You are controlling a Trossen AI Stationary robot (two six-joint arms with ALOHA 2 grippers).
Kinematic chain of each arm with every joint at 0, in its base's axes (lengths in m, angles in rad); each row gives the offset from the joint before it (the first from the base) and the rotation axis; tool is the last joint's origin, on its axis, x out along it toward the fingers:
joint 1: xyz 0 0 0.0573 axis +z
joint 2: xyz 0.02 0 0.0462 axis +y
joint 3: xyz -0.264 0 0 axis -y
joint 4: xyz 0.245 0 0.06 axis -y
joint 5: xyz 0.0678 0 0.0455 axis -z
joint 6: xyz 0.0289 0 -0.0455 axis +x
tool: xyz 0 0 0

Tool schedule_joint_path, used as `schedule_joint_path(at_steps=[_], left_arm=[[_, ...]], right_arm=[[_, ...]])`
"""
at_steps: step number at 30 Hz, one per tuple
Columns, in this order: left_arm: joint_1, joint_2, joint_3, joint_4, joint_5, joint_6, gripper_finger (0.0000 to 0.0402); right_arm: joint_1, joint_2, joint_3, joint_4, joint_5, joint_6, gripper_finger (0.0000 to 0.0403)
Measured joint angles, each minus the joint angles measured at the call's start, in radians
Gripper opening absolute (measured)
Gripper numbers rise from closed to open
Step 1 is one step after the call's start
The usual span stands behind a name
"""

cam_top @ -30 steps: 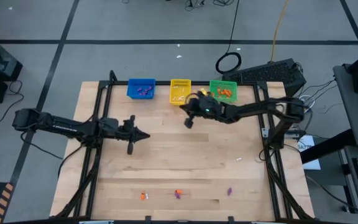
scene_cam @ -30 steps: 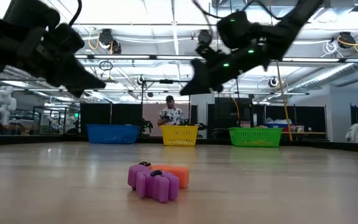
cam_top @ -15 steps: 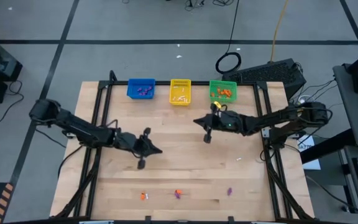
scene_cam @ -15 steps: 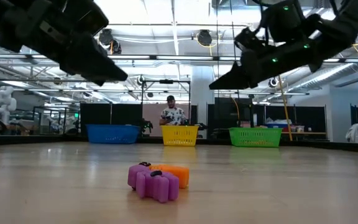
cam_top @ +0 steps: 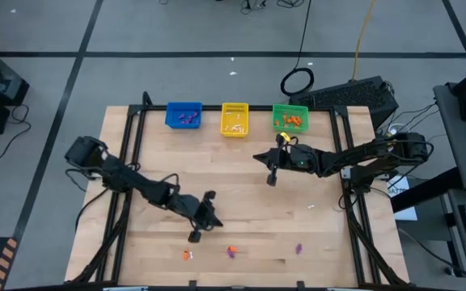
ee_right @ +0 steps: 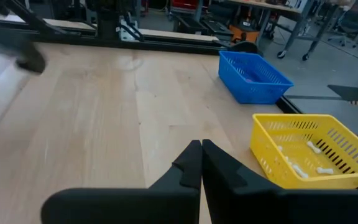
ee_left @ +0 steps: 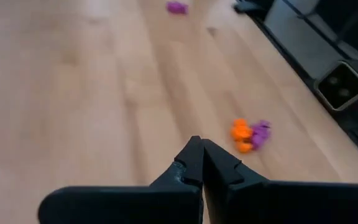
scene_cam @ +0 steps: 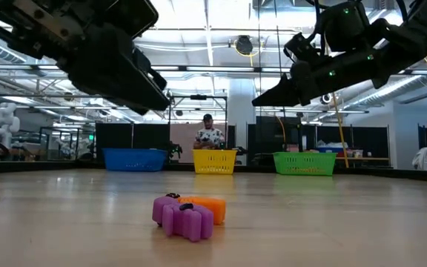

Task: Sort Halloween decoration
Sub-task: Put the orange skeleton toy into the green bin

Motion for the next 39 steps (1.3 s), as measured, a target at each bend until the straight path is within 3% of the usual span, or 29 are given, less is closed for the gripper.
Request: schedule_joint_path(at_steps=[6, 13, 17, 25, 33, 39], left_arm=[[-0.037, 0.115, 0.091, 0.007, 0.093, -0.030, 0.0041], [-0.083, 0.232, 0.157, 0.004, 0.090, -0.012, 0.0122], [-0.100, 0.299, 0.202, 0.002, 0.067, 0.023, 0.0144], [-0.100, 0.360, 0.230, -0.004, -0.038, 0.027, 0.0128], [-0.097, 0.359, 0.229, 0.003, -0.046, 0.056, 0.0092], [-0.097, 0.360, 0.229, 0.029, -0.044, 0.056, 0.0088]], right_arm=[[0.000, 0.000, 0.000, 0.000, 0.000, 0.000, 0.0000], [0.000, 0.000, 0.000, 0.001, 0.000, 0.004, 0.0000], [0.000, 0.000, 0.000, 0.000, 0.000, 0.021, 0.0000], [0.000, 0.000, 0.001, -0.001, 0.000, 0.023, 0.0000], [0.000, 0.000, 0.001, 0.000, 0.000, 0.021, 0.0000], [0.000, 0.000, 0.001, 0.000, 0.000, 0.020, 0.0000]])
